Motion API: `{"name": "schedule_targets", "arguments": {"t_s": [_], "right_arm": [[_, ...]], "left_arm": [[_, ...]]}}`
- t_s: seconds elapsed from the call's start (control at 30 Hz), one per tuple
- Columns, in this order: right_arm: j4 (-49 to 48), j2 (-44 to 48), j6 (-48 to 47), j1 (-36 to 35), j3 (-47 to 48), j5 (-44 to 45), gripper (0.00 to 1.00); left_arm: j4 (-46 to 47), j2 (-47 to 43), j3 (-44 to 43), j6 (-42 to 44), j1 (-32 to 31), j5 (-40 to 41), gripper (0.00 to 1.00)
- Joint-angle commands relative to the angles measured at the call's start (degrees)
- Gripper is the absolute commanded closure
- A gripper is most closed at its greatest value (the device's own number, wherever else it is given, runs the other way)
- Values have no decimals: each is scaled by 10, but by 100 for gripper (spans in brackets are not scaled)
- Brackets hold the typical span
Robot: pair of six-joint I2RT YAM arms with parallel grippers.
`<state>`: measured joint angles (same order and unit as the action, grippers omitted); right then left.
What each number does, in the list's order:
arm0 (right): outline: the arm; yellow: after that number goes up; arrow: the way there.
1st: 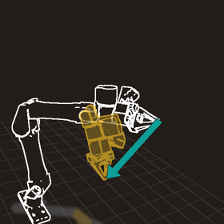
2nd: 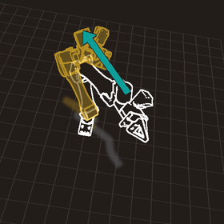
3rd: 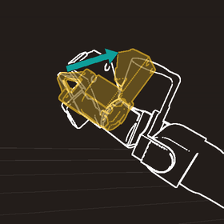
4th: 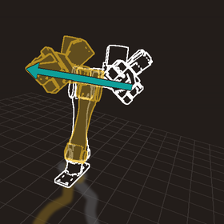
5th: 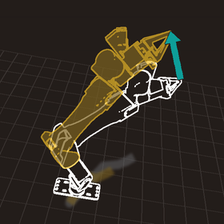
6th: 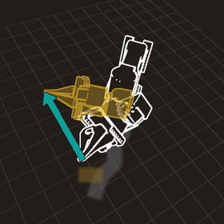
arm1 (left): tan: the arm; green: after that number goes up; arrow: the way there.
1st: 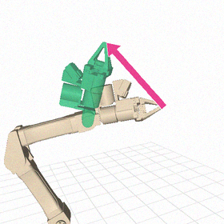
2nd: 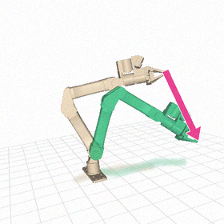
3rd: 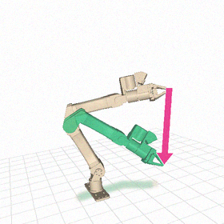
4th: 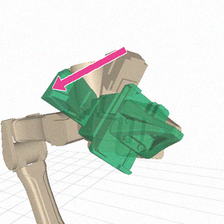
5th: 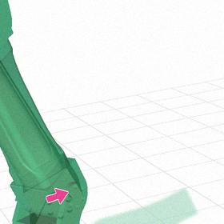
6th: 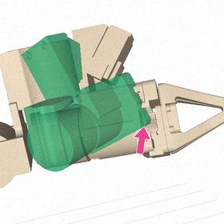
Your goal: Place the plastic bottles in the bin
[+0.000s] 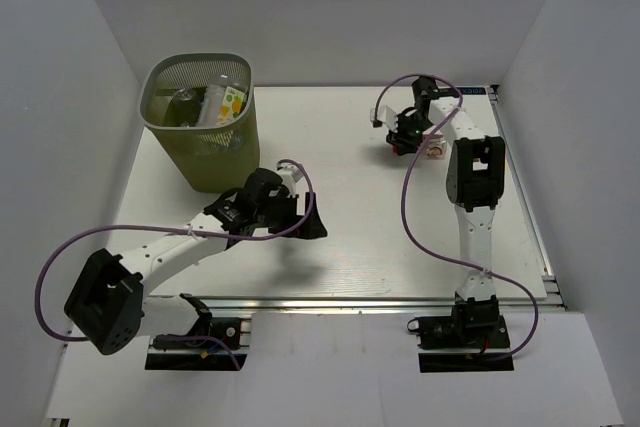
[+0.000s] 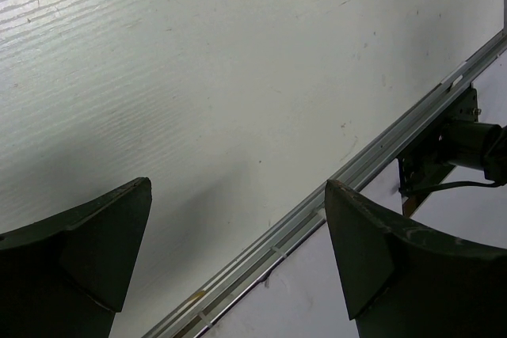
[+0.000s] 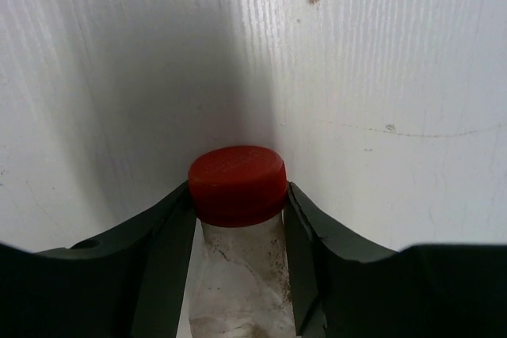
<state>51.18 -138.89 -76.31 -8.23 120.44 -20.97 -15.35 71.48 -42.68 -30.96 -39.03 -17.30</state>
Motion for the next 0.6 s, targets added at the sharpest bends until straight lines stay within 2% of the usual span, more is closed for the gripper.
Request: {"name": "schedule_targets", "arguments": {"t_s": [0.0, 0.1, 0.17, 0.2, 0.23, 0.3, 0.4, 0.43, 0.5, 0.53, 0.57], "right_arm": [[65, 11, -37, 5, 1, -2, 79], [100, 47, -38, -6, 25, -73, 86], [92, 92, -24, -21, 48, -141, 86], [74, 106, -7, -41, 53, -160, 86], [43, 145, 4, -50, 60, -235, 86], [-39, 172, 79, -85, 57, -277, 86], [-291, 264, 211, -124, -9, -360, 86], [-491, 286, 346, -133, -66, -375, 86], [-625, 297, 433, -155, -92, -380, 86], [-725, 296, 554, -179, -89, -376, 86], [-797, 270, 586, -186, -76, -371, 86]], "left_arm": [[1, 3, -21, -2, -9, 10, 0], [1, 3, -15, 3, -15, 17, 0], [1, -10, -6, 3, -20, 28, 0], [-4, -21, 4, 3, -20, 33, 0], [-4, -27, 16, 3, -20, 40, 0], [-4, -34, 29, 3, -20, 46, 0], [-9, -51, 53, 3, -25, 46, 0], [-9, -66, 53, -3, -25, 46, 0], [-14, -78, 69, -9, -25, 51, 0], [-14, -85, 69, -14, -25, 51, 0], [-14, -91, 76, -14, -25, 56, 0]]}}
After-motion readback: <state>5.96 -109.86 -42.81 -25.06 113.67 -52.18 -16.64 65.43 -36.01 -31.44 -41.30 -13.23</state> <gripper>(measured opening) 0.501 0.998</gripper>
